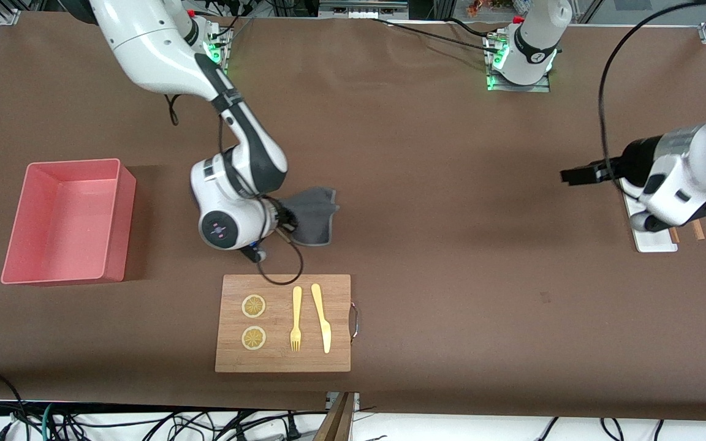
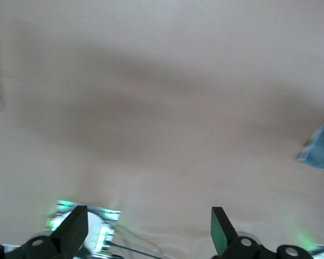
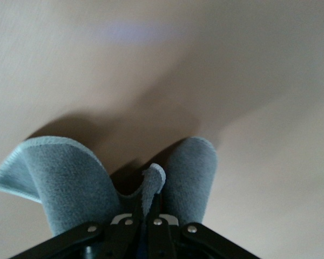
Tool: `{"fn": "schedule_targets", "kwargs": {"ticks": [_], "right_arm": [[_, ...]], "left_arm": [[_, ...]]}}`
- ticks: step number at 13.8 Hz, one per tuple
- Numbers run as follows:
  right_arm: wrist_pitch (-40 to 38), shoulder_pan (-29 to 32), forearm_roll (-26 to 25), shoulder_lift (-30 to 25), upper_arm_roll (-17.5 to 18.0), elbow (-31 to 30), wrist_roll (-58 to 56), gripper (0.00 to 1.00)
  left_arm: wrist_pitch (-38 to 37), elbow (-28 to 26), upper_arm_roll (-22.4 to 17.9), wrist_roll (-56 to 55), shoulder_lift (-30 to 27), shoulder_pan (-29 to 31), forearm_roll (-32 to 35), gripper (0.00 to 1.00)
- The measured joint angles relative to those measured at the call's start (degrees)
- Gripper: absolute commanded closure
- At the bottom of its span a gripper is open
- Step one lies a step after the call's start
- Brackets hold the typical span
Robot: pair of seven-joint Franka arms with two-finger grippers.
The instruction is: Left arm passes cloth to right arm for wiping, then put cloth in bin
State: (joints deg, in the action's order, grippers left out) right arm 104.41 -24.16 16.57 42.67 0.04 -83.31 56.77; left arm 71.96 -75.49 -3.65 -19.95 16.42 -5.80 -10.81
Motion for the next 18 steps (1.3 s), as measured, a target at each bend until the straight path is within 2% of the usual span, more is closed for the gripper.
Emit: {"fn": "schedule_targets", "kwargs": {"ticks": [4,7,10,13,16,18], "right_arm": [[-6.1,2.6,-0.2,-0.1,-6.0,0.0,-14.2,1.0],[-9.6,3.5,-1.7,-0.6,-10.8,0.3,-24.7,1.0],[-10.4,3.7,-4.6,-1.3,-13.0,0.3,-31.1,1.0],[-10.4,3.3,-8.2,-1.6,-13.0,0.3,-32.7,1.0],[-9.9,1.6,-7.2,-1.6,-12.4,0.2,-31.5,1.0],[-7.9,-0.6,-4.0,-1.3,-11.9,0.1,-27.6,1.0]], "left_arm": [[7.6,-11.4,0.7,5.1,-7.6,-0.2,4.6,0.0],[14.9,-19.1,2.3,6.4,-11.5,-0.4,11.5,0.0],[19.1,-20.0,3.3,8.6,-12.5,-0.6,13.9,0.0],[21.6,-19.2,2.9,10.8,-12.2,-0.1,13.7,0.0],[21.7,-17.7,2.8,11.2,-12.0,2.0,11.5,0.0],[21.6,-16.1,2.7,11.2,-12.0,2.8,11.1,0.0]]}}
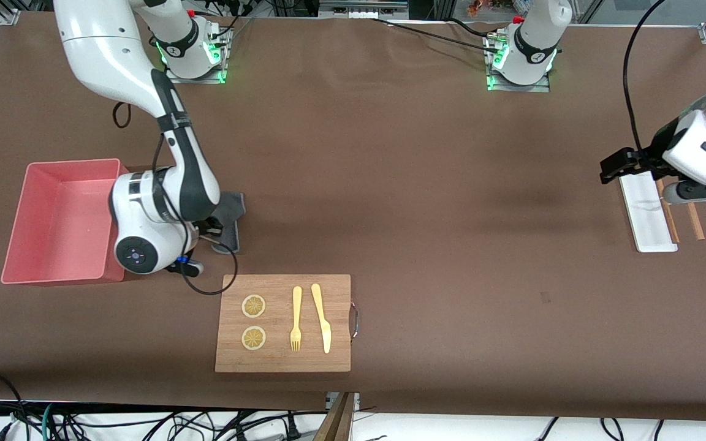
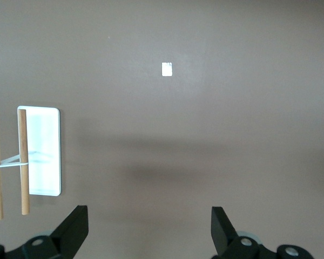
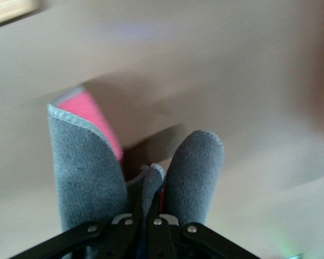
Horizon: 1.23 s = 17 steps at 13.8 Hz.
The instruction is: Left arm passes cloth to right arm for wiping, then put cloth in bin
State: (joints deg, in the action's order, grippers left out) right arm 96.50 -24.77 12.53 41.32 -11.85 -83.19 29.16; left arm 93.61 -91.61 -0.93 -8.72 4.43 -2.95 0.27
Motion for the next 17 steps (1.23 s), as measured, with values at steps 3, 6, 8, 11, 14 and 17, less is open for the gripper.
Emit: {"fn": "schedule_targets", "kwargs": {"ticks": [3,6,8,11,14,17], "right_arm": [[5.0,-4.6,4.0,0.4,0.4,0.0,7.3,1.0],[10.2,-8.5,7.0,1.2,0.6,0.0,13.2,1.0],[13.5,-11.0,9.1,1.5,0.6,0.0,16.9,1.0],[18.3,-15.3,10.8,1.6,0.9,0.0,23.1,1.0],[23.5,-17.1,11.7,1.9,3.6,0.0,28.4,1.0],[26.9,-17.2,11.9,2.4,5.9,0.0,31.7,1.0]], "left_arm": [[0.0,2.2,-0.3,0.0,0.0,0.8,-0.1,0.0],[0.0,2.5,-0.3,0.0,0.0,1.1,-0.1,0.0],[0.0,3.0,-0.3,0.0,0.1,1.1,-0.1,0.0],[0.0,3.7,-0.1,0.0,0.4,1.0,-0.1,0.0],[0.0,4.0,0.1,0.0,1.0,1.0,-0.1,0.0],[0.2,4.4,0.1,0.0,1.3,1.0,-0.1,0.0]]}}
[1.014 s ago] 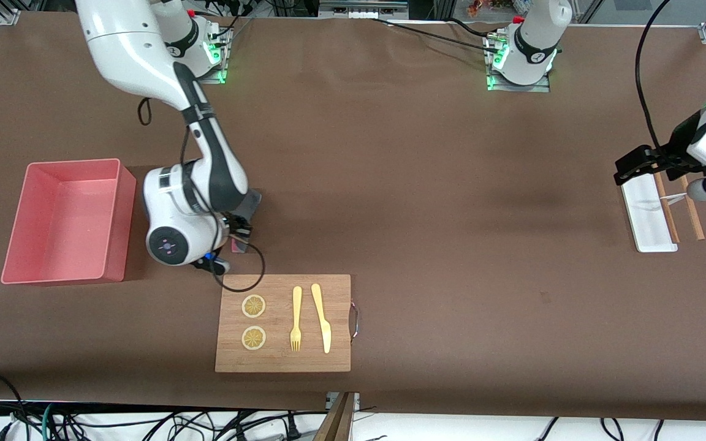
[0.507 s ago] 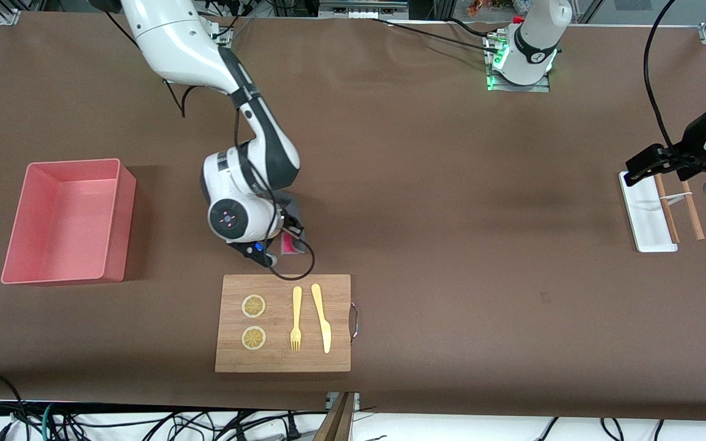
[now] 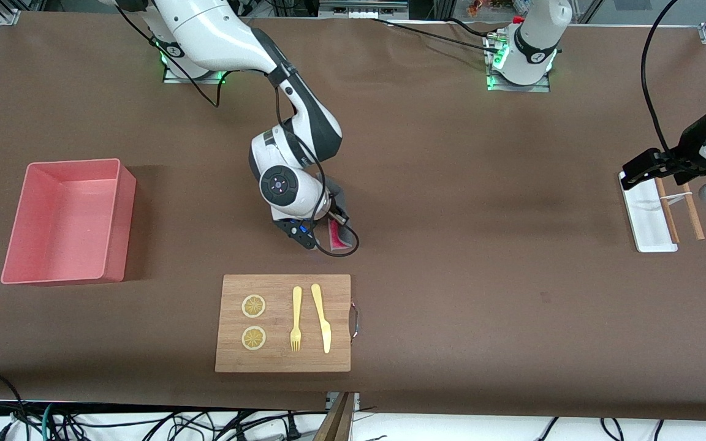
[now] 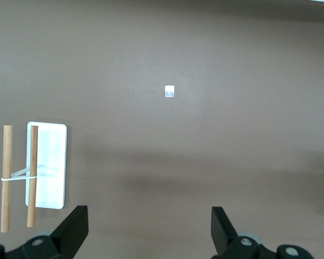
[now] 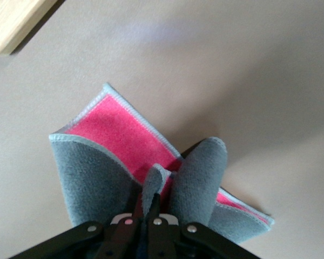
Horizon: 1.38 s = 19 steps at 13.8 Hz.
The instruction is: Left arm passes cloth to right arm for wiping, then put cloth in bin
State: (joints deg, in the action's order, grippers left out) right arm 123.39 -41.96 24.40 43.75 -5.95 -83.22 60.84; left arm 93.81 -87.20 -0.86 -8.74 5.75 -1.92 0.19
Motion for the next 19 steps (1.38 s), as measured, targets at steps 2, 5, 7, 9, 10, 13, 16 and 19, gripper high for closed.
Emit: {"fn": "schedule_targets", "kwargs": {"ticks": [2,5,7,9,10,13,16,19], "right_arm": [[0.0,0.2,0.0,0.2,0.0,0.0,-0.2,1.0],[-2.2,1.6,-0.3,0.3,-0.6,-0.1,-4.2,1.0],[-6.9,4.5,-1.3,0.4,-1.0,-0.1,-10.5,1.0],[-12.1,8.3,-3.6,0.3,-1.2,-0.1,-16.7,1.0],[-14.2,10.2,-4.8,0.3,-1.3,-0.1,-19.5,1.0],[-19.0,13.5,-7.8,0.2,-3.4,0.0,-27.5,1.0],[-22.9,13.6,-9.4,0.0,-8.1,0.1,-35.8,1.0],[-25.6,13.6,-9.5,-0.2,-12.6,0.2,-43.1,1.0]], "left_arm": [[0.1,1.0,0.0,0.0,0.3,0.0,0.0,0.0],[0.1,2.3,0.0,0.0,0.9,0.0,0.0,0.0],[0.1,2.4,0.0,0.0,1.0,0.0,0.0,0.0],[0.1,2.5,0.0,0.0,1.2,0.0,0.0,0.0],[0.1,2.6,0.0,0.0,1.3,0.0,0.0,0.0],[0.1,2.9,0.0,0.0,1.4,0.0,0.0,0.0],[0.1,3.0,0.0,0.0,1.4,0.0,0.0,0.0],[0.1,3.0,0.0,0.0,1.4,0.0,0.0,0.0]]}}
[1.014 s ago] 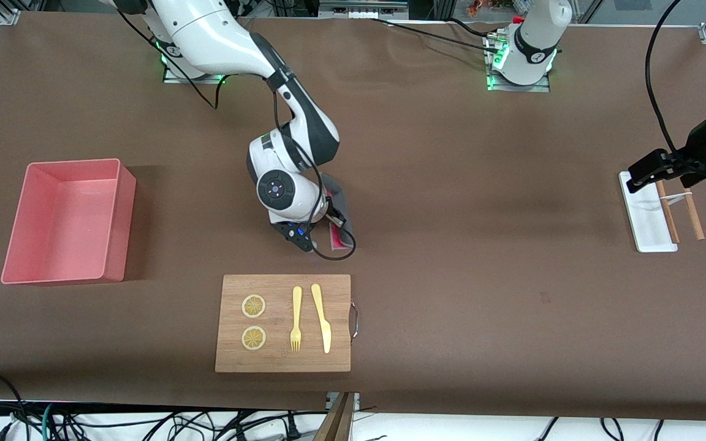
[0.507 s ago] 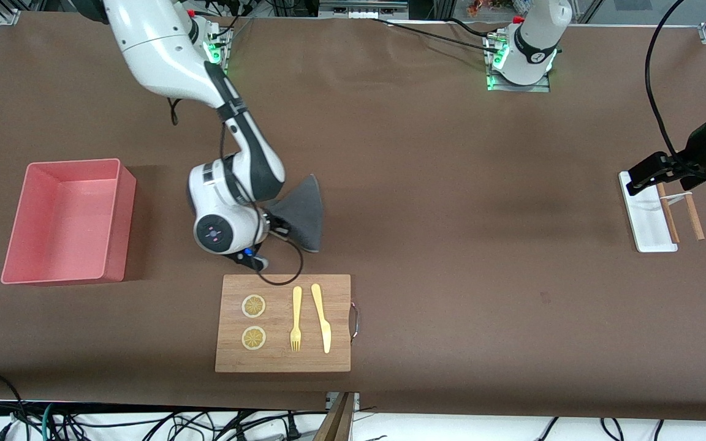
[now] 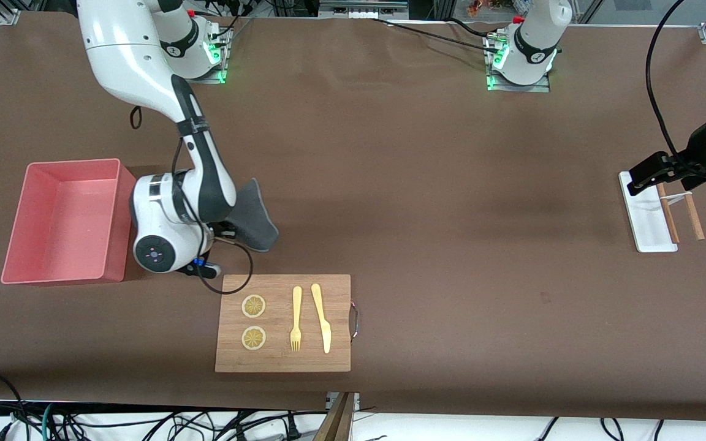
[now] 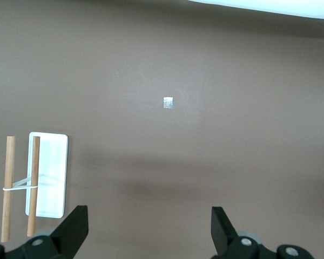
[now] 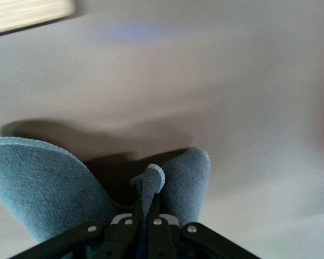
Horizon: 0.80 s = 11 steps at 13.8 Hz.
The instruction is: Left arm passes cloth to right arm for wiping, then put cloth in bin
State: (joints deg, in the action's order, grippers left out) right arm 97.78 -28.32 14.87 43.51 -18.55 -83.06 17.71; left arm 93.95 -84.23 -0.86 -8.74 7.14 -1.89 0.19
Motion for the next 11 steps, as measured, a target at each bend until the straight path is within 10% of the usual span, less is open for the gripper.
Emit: {"fn": "schedule_targets", "kwargs": {"ticks": [6,11], "right_arm": [[-8.8,-0.3,-1.3,-7.4,-5.2,1.5,-4.3,1.0],[-17.1,0.0,-5.8,-12.8,-17.5,1.3,-23.4,1.0]], "left_arm": [[0.0,0.8,0.0,0.0,0.0,0.0,0.0,0.0],[0.0,1.0,0.0,0.0,0.0,0.0,0.0,0.0]]}}
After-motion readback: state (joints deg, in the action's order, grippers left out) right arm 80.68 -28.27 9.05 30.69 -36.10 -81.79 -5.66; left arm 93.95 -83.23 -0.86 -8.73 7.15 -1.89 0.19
